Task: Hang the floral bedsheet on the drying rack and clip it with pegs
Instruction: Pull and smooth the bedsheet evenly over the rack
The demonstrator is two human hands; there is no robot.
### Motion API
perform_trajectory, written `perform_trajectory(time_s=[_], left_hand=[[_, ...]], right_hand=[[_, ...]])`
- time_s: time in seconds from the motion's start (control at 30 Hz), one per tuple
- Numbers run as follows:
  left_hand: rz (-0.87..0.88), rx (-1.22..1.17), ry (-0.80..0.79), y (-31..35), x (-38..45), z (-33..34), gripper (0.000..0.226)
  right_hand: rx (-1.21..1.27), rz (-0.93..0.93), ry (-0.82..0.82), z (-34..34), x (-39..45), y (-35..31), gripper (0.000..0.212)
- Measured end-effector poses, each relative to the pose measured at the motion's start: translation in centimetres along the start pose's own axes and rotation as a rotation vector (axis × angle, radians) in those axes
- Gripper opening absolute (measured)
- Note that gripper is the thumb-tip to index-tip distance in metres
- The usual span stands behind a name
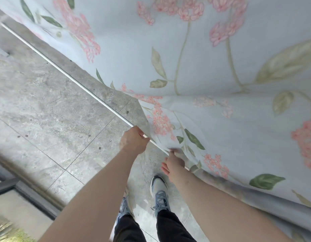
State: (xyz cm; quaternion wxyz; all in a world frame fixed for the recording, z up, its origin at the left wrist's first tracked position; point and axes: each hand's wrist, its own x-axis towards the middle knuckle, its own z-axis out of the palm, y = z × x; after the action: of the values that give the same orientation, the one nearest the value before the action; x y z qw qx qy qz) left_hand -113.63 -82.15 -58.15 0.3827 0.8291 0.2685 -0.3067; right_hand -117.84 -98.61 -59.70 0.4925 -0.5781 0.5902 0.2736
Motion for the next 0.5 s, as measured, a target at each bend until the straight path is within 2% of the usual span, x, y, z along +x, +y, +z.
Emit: perform_trajectory(time_s=[0.07, 0.13, 0.27, 0.5], left_hand=[[-0.038, 0.039, -0.019, -1.8, -2.2, -1.9, 0.027], [-0.065, 0.029, -0.011, -3.1, -4.9, -4.2, 0.025], [-0.051, 0.000, 0.000, -3.7, -11.0, -9.2, 0.017], [-0.055, -0.105, 0.051, -3.3, -22.8, -17.6, 0.018]], right_hand=[[-0.354, -0.138, -0.017, -0.8, -3.5, 1.4, 0.047], [-0.638, -0.354, -0.092, -2.0, -7.8, 2.4, 0.050], [-0.777, -0.591, -0.160, -4.4, -14.5, 1.4, 0.048], [-0.892, -0.692, -0.191, -9.8, -27.9, 0.8, 0.055]])
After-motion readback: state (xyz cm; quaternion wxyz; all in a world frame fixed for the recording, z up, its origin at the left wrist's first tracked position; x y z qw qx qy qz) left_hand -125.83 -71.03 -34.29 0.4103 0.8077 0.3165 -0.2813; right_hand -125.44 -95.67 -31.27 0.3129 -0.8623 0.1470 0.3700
